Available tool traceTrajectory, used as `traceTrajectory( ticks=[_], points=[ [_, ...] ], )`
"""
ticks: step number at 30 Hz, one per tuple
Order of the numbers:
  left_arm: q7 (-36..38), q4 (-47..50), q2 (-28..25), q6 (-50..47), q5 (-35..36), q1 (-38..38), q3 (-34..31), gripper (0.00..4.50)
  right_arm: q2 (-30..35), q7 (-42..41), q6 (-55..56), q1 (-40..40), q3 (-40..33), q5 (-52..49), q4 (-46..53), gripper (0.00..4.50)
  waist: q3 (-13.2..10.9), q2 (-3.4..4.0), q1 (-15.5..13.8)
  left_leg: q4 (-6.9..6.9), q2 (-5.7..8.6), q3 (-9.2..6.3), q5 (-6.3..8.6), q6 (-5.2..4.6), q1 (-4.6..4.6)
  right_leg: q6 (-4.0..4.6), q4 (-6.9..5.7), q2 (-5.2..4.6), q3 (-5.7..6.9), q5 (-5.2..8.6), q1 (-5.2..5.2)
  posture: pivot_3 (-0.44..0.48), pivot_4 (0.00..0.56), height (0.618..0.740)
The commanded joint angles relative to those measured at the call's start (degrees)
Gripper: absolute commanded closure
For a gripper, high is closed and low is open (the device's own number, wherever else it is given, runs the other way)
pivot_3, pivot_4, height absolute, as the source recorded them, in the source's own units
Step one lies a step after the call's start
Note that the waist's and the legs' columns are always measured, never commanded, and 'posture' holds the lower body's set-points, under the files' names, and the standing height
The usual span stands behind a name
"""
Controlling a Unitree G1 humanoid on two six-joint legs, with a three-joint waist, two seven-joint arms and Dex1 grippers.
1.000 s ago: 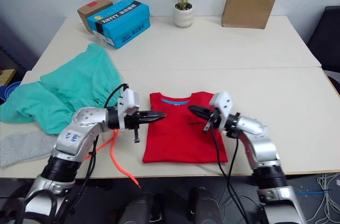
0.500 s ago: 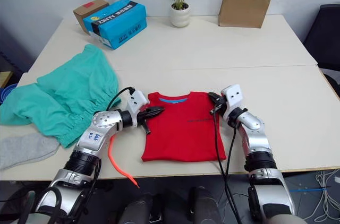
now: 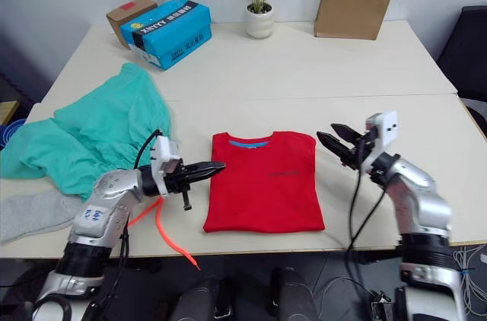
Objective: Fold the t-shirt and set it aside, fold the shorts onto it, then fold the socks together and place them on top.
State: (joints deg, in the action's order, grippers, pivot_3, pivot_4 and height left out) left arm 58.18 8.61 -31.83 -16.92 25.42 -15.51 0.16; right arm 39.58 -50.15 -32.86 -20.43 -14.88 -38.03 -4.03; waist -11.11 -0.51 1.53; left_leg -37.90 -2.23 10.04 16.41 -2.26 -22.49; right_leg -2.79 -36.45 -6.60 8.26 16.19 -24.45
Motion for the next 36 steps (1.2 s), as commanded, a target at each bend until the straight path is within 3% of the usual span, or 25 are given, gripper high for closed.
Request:
traceTrajectory(
  ticks=[1, 2, 6, 12, 16, 19, 25, 30, 36],
  points=[
    [4.39, 7.66, -3.7, 1.59, 4.37, 3.29, -4.34, 3.29, 6.66, -0.5, -15.49, 0.86, -4.31, -8.42, 5.75, 0.18, 0.0, 0.0, 0.04, 0.01, 0.0, -0.02, 0.0, -0.01, 0.01, 0.0, 0.03, 0.0, 0.01, 0.0, 0.02, 0.0, 0.15, 0.74],
    [4.95, 9.08, -4.07, 2.56, 6.01, 4.86, -6.38, 3.05, 8.92, 0.37, -21.07, 1.12, -4.29, -9.87, 6.11, 0.0, 0.0, 0.0, 0.06, 0.01, -0.02, -0.02, 0.02, -0.01, 0.02, 0.01, 0.04, 0.0, 0.01, 0.0, 0.02, 0.0, 0.15, 0.74],
    [8.78, 11.97, -5.92, 5.79, 8.92, 10.93, -11.08, 1.8, 12.76, 2.88, -34.87, 0.98, -1.95, -12.2, 6.15, 0.0, 0.0, 0.0, 0.02, 0.03, -0.06, -0.02, 0.11, -0.02, 0.02, 0.06, 0.1, 0.0, 0.02, 0.03, 0.02, 0.0, 0.15, 0.74],
    [8.67, 12.55, -5.87, 7.8, 9.97, 17.27, -14.01, 0.03, 9.44, 8.37, -45.88, -3.62, 3.5, -10.5, 3.76, 0.0, -0.01, 0.02, -0.06, 0.08, -0.05, -0.01, 0.14, -0.02, -0.05, 0.08, 0.22, 0.0, 0.03, 0.04, -0.03, 0.0, 0.15, 0.74],
    [9.71, 14.25, -5.98, 8.58, 10.7, 21.19, -14.36, 0.03, 0.53, 13.78, -53.38, -8.47, 5.99, -11.05, 4.57, 0.0, 0.08, -0.14, 0.5, 0.17, -0.09, 0.0, 0.19, 0.02, -0.05, 0.08, 0.31, 0.03, 0.04, 0.04, -0.03, 0.0, 0.15, 0.74],
    [9.01, 14.2, -5.83, 8.89, 10.39, 20.83, -14.08, 0.0, -3.33, 15.19, -56.57, -10.35, 6.49, -10.53, 3.48, 0.6, 0.13, -0.2, 0.19, 0.27, -0.14, -0.01, 0.17, 0.11, -0.04, 0.08, 0.37, 0.08, 0.09, 0.04, -0.05, 0.0, 0.15, 0.74],
    [8.13, 13.25, -5.81, 8.58, 10.72, 18.32, -13.69, 0.0, -7.2, 15.66, -56.29, -13.53, 8.36, -8.26, 0.32, 2.62, 0.15, -0.24, 0.23, 0.44, -0.12, 0.02, 0.15, 0.1, -0.05, 0.09, 0.5, 0.09, 0.1, 0.04, -0.06, 0.0, 0.15, 0.74],
    [7.69, 12.52, -5.51, 8.55, 10.01, 16.35, -12.25, 0.0, -4.45, 13.95, -53.29, -12.73, 9.39, -5.94, -0.13, 4.35, 0.15, -0.24, 0.17, 0.5, -0.11, 0.04, 0.13, 0.13, -0.03, 0.08, 0.5, 0.11, 0.1, 0.04, -0.07, 0.0, 0.15, 0.74],
    [7.52, 11.53, -5.36, 8.94, 9.25, 14.88, -10.55, 0.0, 4.55, 9.35, -49.45, -9.05, 8.66, -4.6, 0.57, 4.48, 0.15, -0.24, -0.65, 0.5, -0.03, 0.02, 0.13, 0.05, -0.08, 0.05, 0.59, 0.07, 0.12, 0.02, -0.05, 0.0, 0.15, 0.74]
  ],
)
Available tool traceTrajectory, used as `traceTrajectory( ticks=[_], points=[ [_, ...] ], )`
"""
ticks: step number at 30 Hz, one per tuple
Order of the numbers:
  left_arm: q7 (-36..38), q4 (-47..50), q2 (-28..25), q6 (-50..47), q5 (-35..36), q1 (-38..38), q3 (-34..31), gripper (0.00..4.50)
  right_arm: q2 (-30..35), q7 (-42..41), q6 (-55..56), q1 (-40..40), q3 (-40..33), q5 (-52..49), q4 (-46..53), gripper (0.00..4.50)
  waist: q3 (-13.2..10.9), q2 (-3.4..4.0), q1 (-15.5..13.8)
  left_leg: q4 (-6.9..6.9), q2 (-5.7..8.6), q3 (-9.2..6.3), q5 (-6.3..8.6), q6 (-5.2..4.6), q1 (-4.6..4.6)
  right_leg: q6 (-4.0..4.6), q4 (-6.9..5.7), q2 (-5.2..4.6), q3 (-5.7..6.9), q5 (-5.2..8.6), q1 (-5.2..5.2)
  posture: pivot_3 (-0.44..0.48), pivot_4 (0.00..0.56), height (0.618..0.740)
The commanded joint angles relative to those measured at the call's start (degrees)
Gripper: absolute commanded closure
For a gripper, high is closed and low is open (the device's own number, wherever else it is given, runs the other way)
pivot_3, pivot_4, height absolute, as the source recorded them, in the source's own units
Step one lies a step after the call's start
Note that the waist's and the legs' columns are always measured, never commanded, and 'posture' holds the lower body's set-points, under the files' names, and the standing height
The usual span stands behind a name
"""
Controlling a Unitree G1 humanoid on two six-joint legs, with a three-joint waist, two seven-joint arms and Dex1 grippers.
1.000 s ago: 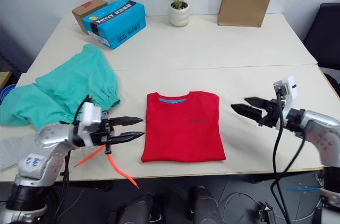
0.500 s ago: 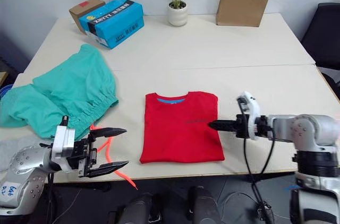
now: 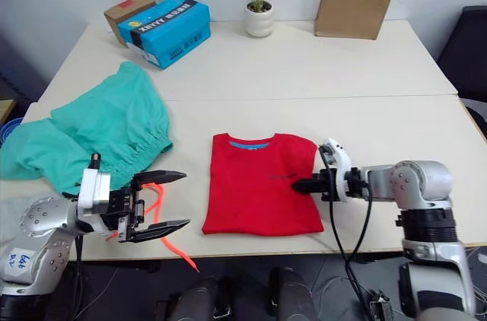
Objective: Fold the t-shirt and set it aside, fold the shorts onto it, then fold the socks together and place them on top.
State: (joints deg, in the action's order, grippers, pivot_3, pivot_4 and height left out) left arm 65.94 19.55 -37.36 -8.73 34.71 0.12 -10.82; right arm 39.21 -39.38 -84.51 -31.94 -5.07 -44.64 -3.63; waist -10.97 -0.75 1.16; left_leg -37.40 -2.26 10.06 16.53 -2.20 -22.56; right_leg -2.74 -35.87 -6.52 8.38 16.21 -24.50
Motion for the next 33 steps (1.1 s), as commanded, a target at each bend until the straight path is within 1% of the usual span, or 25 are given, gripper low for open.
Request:
traceTrajectory(
  ticks=[1, 4, 6, 8, 10, 12, 16, 19, 21, 24, 27, 28, 29, 30, 33],
  points=[
    [-0.3, 0.52, 0.16, 0.78, -0.08, -0.91, 0.61, 0.0, 6.95, -2.67, 3.66, 3.23, -1.63, 2.28, -0.01, 4.48, 0.0, 0.0, -0.56, -0.01, 0.02, 0.0, 0.02, -0.04, -0.03, -0.03, 0.03, -0.02, 0.0, -0.02, 0.0, 0.0, 0.15, 0.74],
    [-0.31, 0.38, 0.07, 0.72, -0.08, -1.23, 0.9, 0.0, 13.54, -8.0, 10.37, 5.93, -3.19, 3.6, -1.65, 4.48, 0.0, 0.0, -1.33, -0.05, 0.07, 0.0, 0.04, -0.17, -0.12, -0.16, 0.17, -0.05, -0.01, -0.09, -0.01, 0.0, 0.15, 0.74],
    [-0.13, 0.17, -0.05, 0.74, -0.16, -1.38, 1.03, 0.0, 17.88, -11.69, 14.45, 7.45, -3.69, 4.94, -4.63, 4.48, 0.0, 0.0, -1.32, -0.06, 0.12, 0.0, 0.06, -0.25, -0.19, -0.24, 0.25, -0.07, -0.01, -0.13, -0.02, 0.0, 0.15, 0.74],
    [0.11, -0.16, -0.13, 0.71, -0.27, -1.63, 1.27, 0.0, 22.26, -16.82, 23.6, 8.7, -5.19, 8.3, -11.85, 4.48, 0.0, 0.01, -1.21, -0.1, 0.12, 0.01, 0.08, -0.29, -0.25, -0.27, 0.3, -0.07, -0.01, -0.16, -0.04, 0.0, 0.15, 0.74],
    [0.87, -0.75, -0.38, 0.56, -0.38, -2.24, 1.9, 0.0, 26.31, -21.61, 37.27, 8.31, -2.95, 15.1, -22.91, 4.48, -0.01, 0.01, -1.14, -0.11, 0.13, 0.03, 0.09, -0.31, -0.26, -0.28, 0.31, -0.07, 0.01, -0.16, -0.04, 0.0, 0.15, 0.74],
    [1.53, -1.32, -0.59, 0.73, -0.53, -2.72, 2.2, 0.0, 28.33, -23.17, 43.63, 6.51, -0.41, 19.88, -30.22, 4.48, -0.02, 0.04, -1.05, -0.12, 0.15, 0.07, 0.08, -0.3, -0.26, -0.29, 0.3, -0.04, 0.03, -0.16, -0.05, 0.0, 0.15, 0.74],
    [3.18, -2.11, -1.69, 0.87, -0.33, -3.02, 1.79, 0.0, 29.46, -24.43, 58.66, 0.55, 1.23, 28.06, -46.82, 4.48, -0.04, 0.07, -0.28, -0.11, 0.1, 0.13, 0.0, -0.16, -0.19, -0.26, 0.23, 0.02, 0.01, -0.16, -0.07, 0.0, 0.15, 0.74],
    [3.99, -2.09, -2.72, 0.69, 0.04, -2.43, 1.06, 0.0, 29.66, -23.25, 68.18, -3.0, 1.95, 32.7, -56.01, 4.48, -0.1, 0.2, 0.41, -0.09, 0.1, 0.12, -0.08, -0.08, -0.14, -0.24, 0.17, 0.01, -0.01, -0.16, -0.06, 0.0, 0.15, 0.74],
    [4.17, -1.78, -3.14, 0.56, 0.34, -1.87, 0.62, 0.0, 29.28, -23.83, 71.53, -4.52, 2.48, 34.85, -58.52, 4.48, -0.13, 0.28, 0.69, -0.06, 0.1, 0.13, -0.1, -0.04, -0.09, -0.22, 0.13, 0.01, -0.04, -0.14, -0.06, 0.0, 0.15, 0.74],
    [4.15, -0.85, -3.59, 0.1, 0.64, -0.86, 0.15, 0.0, 28.14, -21.93, 75.32, -6.69, 1.86, 37.16, -63.01, 4.48, -0.18, 0.35, 0.84, -0.03, 0.1, 0.17, -0.12, 0.0, -0.02, -0.19, 0.07, 0.01, -0.1, -0.13, -0.06, 0.0, 0.15, 0.74],
    [4.03, -0.38, -4.01, -0.1, 0.92, -0.26, 0.04, 0.0, 27.07, -22.33, 77.87, -7.82, -0.19, 36.73, -65.29, 4.48, -0.19, 0.37, 0.74, -0.05, 0.1, 0.18, -0.14, 0.03, 0.03, -0.16, 0.03, 0.01, -0.12, -0.11, -0.05, 0.0, 0.15, 0.74],
    [4.0, -0.34, -4.1, -0.18, 0.96, -0.24, 0.07, 0.0, 26.84, -22.53, 78.88, -7.71, -0.67, 36.57, -65.56, 3.94, -0.19, 0.37, 0.71, -0.05, 0.1, 0.18, -0.14, 0.03, 0.04, -0.16, 0.03, 0.01, -0.14, -0.11, -0.04, 0.0, 0.15, 0.74],
    [4.01, -0.33, -4.13, -0.2, 0.97, -0.2, 0.07, 0.0, 26.7, -22.64, 79.56, -7.6, -0.96, 36.59, -65.74, 3.71, -0.19, 0.37, 0.68, -0.05, 0.1, 0.18, -0.14, 0.03, 0.05, -0.16, 0.03, 0.01, -0.15, -0.11, -0.03, 0.0, 0.15, 0.74],
    [4.05, -0.38, -4.17, -0.27, 0.96, -0.34, 0.13, 0.0, 26.64, -23.89, 79.33, -7.26, -1.09, 36.57, -65.28, 3.39, -0.19, 0.37, 0.65, -0.05, 0.1, 0.18, -0.14, 0.03, 0.05, -0.16, 0.02, 0.01, -0.16, -0.11, -0.03, 0.0, 0.15, 0.74],
    [3.97, -1.04, -4.06, -0.53, 0.67, -1.7, 0.71, 0.0, 27.41, -23.93, 80.81, -5.64, -2.3, 36.68, -64.39, 2.32, -0.2, 0.4, 0.58, -0.04, 0.1, 0.18, -0.14, 0.03, 0.05, -0.15, 0.01, 0.01, -0.17, -0.11, -0.04, 0.0, 0.15, 0.74]
  ],
)
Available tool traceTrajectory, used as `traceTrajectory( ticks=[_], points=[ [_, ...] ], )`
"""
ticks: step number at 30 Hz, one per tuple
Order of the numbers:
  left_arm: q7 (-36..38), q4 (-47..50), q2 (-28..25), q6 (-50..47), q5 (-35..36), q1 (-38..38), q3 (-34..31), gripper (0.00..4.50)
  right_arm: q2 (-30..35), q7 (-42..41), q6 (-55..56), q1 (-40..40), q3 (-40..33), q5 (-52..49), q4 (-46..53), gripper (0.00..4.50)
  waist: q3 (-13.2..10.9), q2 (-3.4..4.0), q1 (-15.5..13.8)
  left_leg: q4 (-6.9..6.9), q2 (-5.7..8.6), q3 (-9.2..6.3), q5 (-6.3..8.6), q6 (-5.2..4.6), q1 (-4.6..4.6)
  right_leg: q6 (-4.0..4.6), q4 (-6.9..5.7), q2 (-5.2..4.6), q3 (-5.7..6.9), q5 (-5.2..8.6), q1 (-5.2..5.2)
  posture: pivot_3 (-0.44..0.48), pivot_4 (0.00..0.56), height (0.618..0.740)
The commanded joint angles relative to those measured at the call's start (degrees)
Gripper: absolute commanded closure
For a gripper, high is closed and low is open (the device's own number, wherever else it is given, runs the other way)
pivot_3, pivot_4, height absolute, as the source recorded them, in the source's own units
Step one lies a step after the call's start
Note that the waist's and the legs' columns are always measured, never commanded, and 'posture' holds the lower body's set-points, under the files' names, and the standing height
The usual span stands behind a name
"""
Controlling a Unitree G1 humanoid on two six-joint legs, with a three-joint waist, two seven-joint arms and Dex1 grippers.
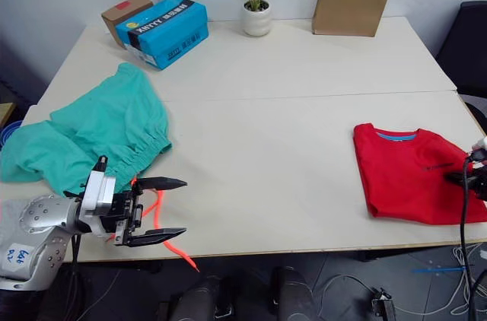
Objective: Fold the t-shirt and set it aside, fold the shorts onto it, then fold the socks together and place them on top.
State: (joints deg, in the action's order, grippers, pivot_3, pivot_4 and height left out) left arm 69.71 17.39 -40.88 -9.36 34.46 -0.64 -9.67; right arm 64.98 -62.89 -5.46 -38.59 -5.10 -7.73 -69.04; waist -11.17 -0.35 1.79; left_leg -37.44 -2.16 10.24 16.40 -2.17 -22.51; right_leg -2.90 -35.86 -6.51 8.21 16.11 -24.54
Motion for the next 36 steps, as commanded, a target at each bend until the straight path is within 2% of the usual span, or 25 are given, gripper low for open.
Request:
traceTrajectory(
  ticks=[1, 6, 7, 16, 20, 22, 27, 28, 32, 33, 34, 36],
  points=[
    [0.24, 0.78, -0.4, 0.21, 0.81, -1.44, -0.3, 0.0, 2.23, -0.12, 2.6, 1.56, -2.87, -0.34, 1.01, 1.98, 0.0, 0.0, -0.19, 0.0, 0.0, 0.0, 0.0, 0.0, 0.0, 0.0, 0.0, 0.0, 0.01, 0.0, 0.0, 0.0, 0.15, 0.74],
    [1.15, -1.68, -0.08, 1.17, 0.26, -2.71, -0.27, 0.0, 4.92, -0.4, 5.3, 4.35, -7.98, -3.01, 5.8, 0.21, -0.02, 0.1, -0.16, -0.02, 0.01, -0.01, -0.01, -0.02, 0.0, 0.0, -0.02, -0.01, 0.0, 0.0, 0.01, 0.0, 0.15, 0.74],
    [1.55, -2.39, -0.15, 1.55, 0.03, -2.52, -0.44, 0.0, 5.11, -0.03, 4.61, 5.29, -10.34, -4.79, 9.15, 0.06, -0.01, 0.16, -0.16, -0.01, 0.01, 0.0, -0.01, -0.02, 0.0, 0.0, -0.02, -0.01, 0.0, 0.0, 0.01, 0.0, 0.15, 0.74],
    [3.31, -7.93, -1.3, 3.14, -1.08, -4.59, -1.42, 0.0, 2.48, 3.6, -7.48, 22.87, -25.14, -13.19, 46.23, 0.06, 0.01, 0.26, -0.33, 0.07, -0.04, 0.01, -0.02, 0.03, 0.1, 0.02, -0.07, 0.01, -0.03, 0.01, 0.02, 0.0, 0.15, 0.74],
    [3.29, -9.72, -2.02, 3.48, -1.26, -5.03, -2.62, 0.0, -3.61, 6.97, -9.75, 26.52, -23.87, -15.5, 61.95, 0.06, 0.02, 0.23, -0.33, 0.06, -0.04, -0.03, -0.01, 0.02, 0.1, 0.02, -0.07, 0.0, -0.05, 0.01, 0.04, 0.0, 0.15, 0.74],
    [2.73, -9.67, -2.3, 3.44, -1.22, -4.47, -3.65, 0.0, -9.51, 9.77, -9.5, 27.75, -20.74, -16.3, 69.23, 0.06, 0.07, 0.13, -0.19, 0.1, -0.05, -0.03, -0.01, 0.02, 0.12, 0.02, -0.07, 0.0, -0.04, 0.01, 0.05, 0.0, 0.15, 0.74],
    [0.47, -6.59, -3.14, 2.73, -0.46, 1.1, -8.49, 0.0, -20.65, 13.76, -2.92, 29.2, -11.69, -11.65, 74.18, 0.06, 0.07, 0.1, -0.15, 0.24, -0.04, 0.0, -0.04, 0.07, 0.13, 0.02, -0.06, 0.02, -0.04, 0.02, 0.01, 0.0, 0.15, 0.74],
    [-0.12, -5.79, -3.19, 2.56, -0.31, 2.47, -9.57, 0.0, -21.99, 13.87, -1.63, 29.0, -10.25, -10.94, 73.9, 0.06, -0.06, 0.32, 0.31, 0.3, 0.05, -0.13, -0.03, 0.03, 0.05, 0.02, -0.04, -0.02, 0.06, 0.02, 0.14, 0.0, 0.15, 0.74],
    [-3.65, -3.81, -3.16, 2.18, -0.98, 7.77, -14.4, 0.0, -26.53, 14.65, 0.11, 27.11, -6.22, -10.3, 73.02, 0.06, -0.25, 0.57, 1.17, 1.06, 1.91, -3.94, -1.08, -0.64, -0.07, -0.57, 0.33, -1.81, 3.74, 0.32, 2.18, 0.0, 0.15, 0.74],
    [-5.45, -4.04, -3.14, 2.52, -2.28, 9.63, -16.7, 0.0, -27.32, 14.28, 1.13, 26.59, -5.25, -10.21, 73.04, 0.06, -0.3, 0.65, 1.19, 1.39, 2.57, -4.95, -1.44, -0.94, -0.11, -0.91, 0.32, -2.23, 4.28, 0.52, 2.58, 0.0, 0.15, 0.74],
    [-7.49, -4.3, -3.0, 2.5, -3.29, 11.35, -19.13, 0.0, -27.88, 13.71, 2.69, 26.3, -4.29, -9.72, 73.21, 0.06, -0.37, 0.54, 0.38, 1.32, 2.79, -5.41, -1.61, -0.97, -0.1, -1.33, 0.27, -2.33, 3.9, 0.77, 2.62, 0.0, 0.15, 0.74],
    [-11.4, -5.2, -2.55, 2.98, -5.54, 14.39, -23.4, 0.0, -28.55, 11.85, 6.33, 26.46, -2.53, -9.18, 73.76, 0.06, -0.37, 0.53, -1.04, 1.15, 2.74, -5.24, -1.44, -0.93, -0.03, -1.45, 0.27, -2.05, 2.8, 0.92, 2.61, 0.0, 0.15, 0.74]
  ],
)
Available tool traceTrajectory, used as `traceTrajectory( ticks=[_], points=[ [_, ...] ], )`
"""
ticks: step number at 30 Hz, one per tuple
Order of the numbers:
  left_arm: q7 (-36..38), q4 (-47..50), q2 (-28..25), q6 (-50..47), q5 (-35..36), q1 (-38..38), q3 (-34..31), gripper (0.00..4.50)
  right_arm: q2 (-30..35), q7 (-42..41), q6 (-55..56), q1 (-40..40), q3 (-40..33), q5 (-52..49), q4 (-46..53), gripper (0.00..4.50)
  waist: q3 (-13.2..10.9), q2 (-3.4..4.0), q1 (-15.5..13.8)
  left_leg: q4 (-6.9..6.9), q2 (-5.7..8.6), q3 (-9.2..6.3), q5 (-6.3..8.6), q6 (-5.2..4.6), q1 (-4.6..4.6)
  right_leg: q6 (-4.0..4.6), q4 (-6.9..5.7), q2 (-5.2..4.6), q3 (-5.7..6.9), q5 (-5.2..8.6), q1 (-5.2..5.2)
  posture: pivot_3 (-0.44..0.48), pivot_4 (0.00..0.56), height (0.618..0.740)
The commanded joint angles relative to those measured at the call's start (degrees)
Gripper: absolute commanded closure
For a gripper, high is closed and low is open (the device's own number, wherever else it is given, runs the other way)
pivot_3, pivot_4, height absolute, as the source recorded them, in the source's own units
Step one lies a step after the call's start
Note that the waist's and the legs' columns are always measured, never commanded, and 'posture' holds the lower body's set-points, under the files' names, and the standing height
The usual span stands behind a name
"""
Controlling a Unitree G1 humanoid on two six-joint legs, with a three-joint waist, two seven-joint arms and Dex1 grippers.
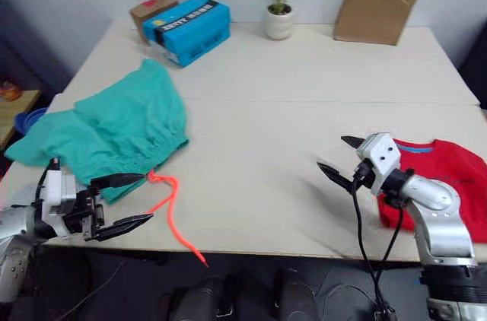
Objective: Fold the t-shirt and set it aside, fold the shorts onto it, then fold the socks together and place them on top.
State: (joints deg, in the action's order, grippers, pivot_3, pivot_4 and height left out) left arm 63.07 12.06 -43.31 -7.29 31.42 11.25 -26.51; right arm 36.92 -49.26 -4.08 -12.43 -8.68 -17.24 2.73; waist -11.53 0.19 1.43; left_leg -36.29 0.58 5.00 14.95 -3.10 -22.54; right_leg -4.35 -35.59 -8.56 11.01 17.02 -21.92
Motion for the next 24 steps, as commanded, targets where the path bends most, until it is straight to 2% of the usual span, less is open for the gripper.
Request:
traceTrajectory(
  ticks=[1, 6, 11, 14, 18, 24],
  points=[
    [-5.96, -0.41, -0.06, 0.63, -3.38, 4.6, -8.51, 0.0, -0.86, -3.08, 7.81, 0.85, 1.98, 0.55, 2.35, 0.06, -0.01, -0.03, -1.41, -0.01, 0.0, -0.01, 0.06, 0.07, 0.0, 0.01, 0.02, 0.05, -0.26, 0.01, 0.0, 0.0, 0.15, 0.74],
    [-13.22, -2.97, 2.74, -0.74, -6.37, 14.08, -18.51, 0.0, -0.97, -9.0, 22.08, 5.83, 3.94, 1.18, 1.6, 0.06, -0.04, -0.15, -2.63, -0.01, 0.0, 0.27, 0.48, 0.06, 0.04, -0.03, 0.26, 0.06, -0.48, 0.03, 0.03, 0.0, 0.15, 0.74],
    [-16.0, -4.51, 4.88, 0.39, -8.03, 20.3, -24.21, 0.0, -0.36, -9.01, 25.35, 10.09, 1.05, -0.59, 1.48, 0.06, -0.06, -0.41, -2.82, -0.08, -0.04, 0.42, 0.82, 0.03, 0.14, -0.11, 0.56, 0.06, -0.52, 0.03, 0.22, 0.0, 0.15, 0.74],
    [-16.84, -4.07, 4.47, -0.9, -7.24, 21.01, -25.5, 0.0, 0.43, -9.13, 25.6, 14.02, 0.13, -0.81, 2.83, 0.06, -0.04, -0.48, -3.03, -0.08, -0.07, 0.39, 0.89, 0.01, 0.18, -0.12, 0.67, 0.06, -0.53, 0.02, 0.3, 0.0, 0.15, 0.74],
    [-16.0, -0.44, -1.26, -3.41, -7.24, 15.3, -20.69, 0.0, 0.54, -8.45, 21.84, 15.86, 1.4, -2.59, 7.57, 0.06, -0.05, -0.45, -3.11, -0.06, -0.18, 0.37, 0.91, 0.04, 0.19, -0.07, 0.72, 0.13, -0.57, 0.04, 0.31, 0.0, 0.15, 0.74],
    [-13.78, -2.72, -11.45, -3.08, -14.19, 0.82, -4.2, 0.0, -0.58, -5.98, 17.01, 13.11, 3.77, -2.38, 11.57, 0.06, -0.08, -0.35, -2.73, 0.06, -0.27, 0.48, 0.83, 0.19, 0.25, 0.05, 0.77, 0.2, -0.72, 0.09, 0.31, 0.0, 0.15, 0.74]
  ],
)
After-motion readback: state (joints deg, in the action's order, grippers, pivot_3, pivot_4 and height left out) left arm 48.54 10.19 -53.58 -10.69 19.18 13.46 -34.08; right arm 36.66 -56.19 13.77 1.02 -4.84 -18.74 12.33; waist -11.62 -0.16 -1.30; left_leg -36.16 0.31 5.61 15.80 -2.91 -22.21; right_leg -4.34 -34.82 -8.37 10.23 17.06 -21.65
